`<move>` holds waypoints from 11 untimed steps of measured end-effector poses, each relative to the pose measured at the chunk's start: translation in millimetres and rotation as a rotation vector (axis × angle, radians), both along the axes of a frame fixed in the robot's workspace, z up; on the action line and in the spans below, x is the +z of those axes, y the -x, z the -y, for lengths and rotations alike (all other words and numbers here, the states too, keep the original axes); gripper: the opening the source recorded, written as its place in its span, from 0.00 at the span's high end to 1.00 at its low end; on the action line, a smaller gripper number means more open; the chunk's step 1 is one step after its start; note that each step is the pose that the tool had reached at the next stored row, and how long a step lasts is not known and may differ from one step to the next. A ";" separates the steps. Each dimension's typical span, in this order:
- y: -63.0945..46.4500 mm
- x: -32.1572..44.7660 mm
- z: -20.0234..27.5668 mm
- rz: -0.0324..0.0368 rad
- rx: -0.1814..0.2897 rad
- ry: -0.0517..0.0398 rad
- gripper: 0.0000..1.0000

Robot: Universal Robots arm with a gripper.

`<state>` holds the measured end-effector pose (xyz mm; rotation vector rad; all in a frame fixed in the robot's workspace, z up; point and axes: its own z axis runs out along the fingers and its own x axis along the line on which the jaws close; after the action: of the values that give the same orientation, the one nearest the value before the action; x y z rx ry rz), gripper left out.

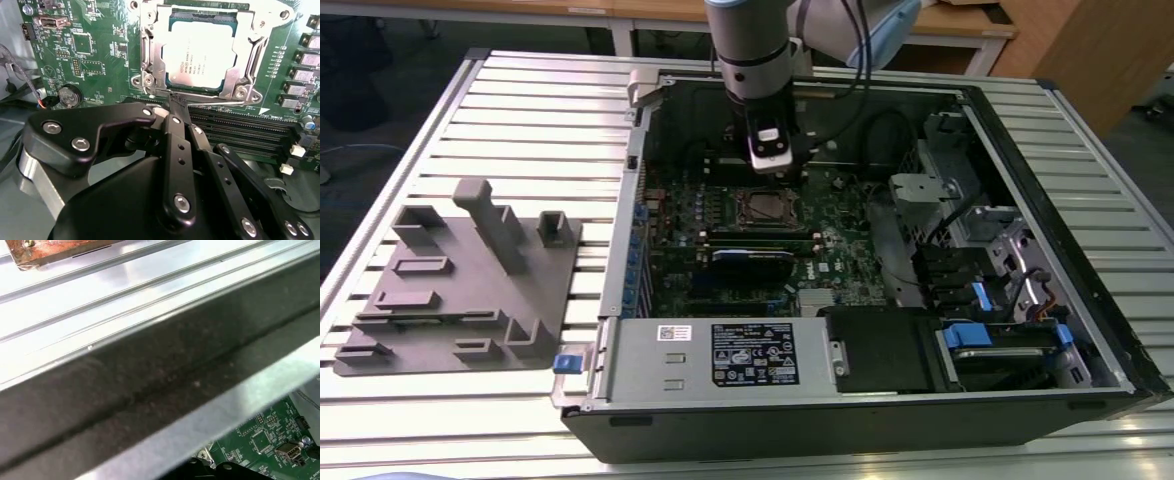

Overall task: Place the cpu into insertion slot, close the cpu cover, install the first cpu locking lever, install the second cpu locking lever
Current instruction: 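Install the first cpu locking lever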

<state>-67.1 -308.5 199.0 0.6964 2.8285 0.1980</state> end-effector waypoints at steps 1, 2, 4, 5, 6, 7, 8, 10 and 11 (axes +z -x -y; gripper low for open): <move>0.1 0.0 -0.4 0.0000 -0.001 -0.0001 0.89; 0.3 0.1 -0.6 -0.0001 -0.001 -0.0001 0.89; 0.6 0.0 -1.3 0.0000 -0.003 -0.0005 0.89; 0.8 0.0 -1.6 -0.0001 -0.004 -0.0008 0.89; 0.9 0.0 -1.9 -0.0001 -0.005 -0.0010 0.89; 1.1 0.0 -2.3 0.0000 -0.006 -0.0013 0.89; 1.4 0.0 -2.8 0.0000 -0.007 -0.0017 0.89; 2.0 0.0 -3.6 0.0000 -0.009 -0.0023 0.89; 2.1 0.0 -3.7 0.0000 -0.010 -0.0024 0.89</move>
<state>-69.2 -304.8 199.0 0.7103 2.8249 0.1999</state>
